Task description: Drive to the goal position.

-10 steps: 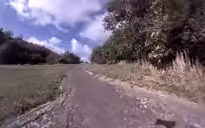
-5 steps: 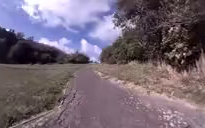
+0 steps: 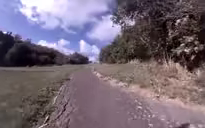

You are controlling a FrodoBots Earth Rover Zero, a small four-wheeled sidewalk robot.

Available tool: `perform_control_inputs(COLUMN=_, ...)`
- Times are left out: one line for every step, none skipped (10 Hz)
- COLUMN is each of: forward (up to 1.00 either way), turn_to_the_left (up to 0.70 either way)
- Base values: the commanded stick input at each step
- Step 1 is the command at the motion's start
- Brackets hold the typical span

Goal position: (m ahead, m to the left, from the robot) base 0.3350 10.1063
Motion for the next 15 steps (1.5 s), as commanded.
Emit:
perform_control_inputs(forward=1.0, turn_to_the_left=0.03)
perform_control_inputs(forward=1.0, turn_to_the_left=0.03)
perform_control_inputs(forward=1.0, turn_to_the_left=0.03)
perform_control_inputs(forward=1.0, turn_to_the_left=0.03)
perform_control_inputs(forward=1.0, turn_to_the_left=0.03)
perform_control_inputs(forward=1.0, turn_to_the_left=0.03)
perform_control_inputs(forward=1.0, turn_to_the_left=0.03)
perform_control_inputs(forward=1.0, turn_to_the_left=0.03)
perform_control_inputs(forward=1.0, turn_to_the_left=0.03)
perform_control_inputs(forward=1.0, turn_to_the_left=0.03)
perform_control_inputs(forward=1.0, turn_to_the_left=0.03)
perform_control_inputs(forward=1.0, turn_to_the_left=0.03)
perform_control_inputs(forward=1.0, turn_to_the_left=0.03)
perform_control_inputs(forward=1.0, turn_to_the_left=0.03)
perform_control_inputs(forward=1.0, turn_to_the_left=0.03)
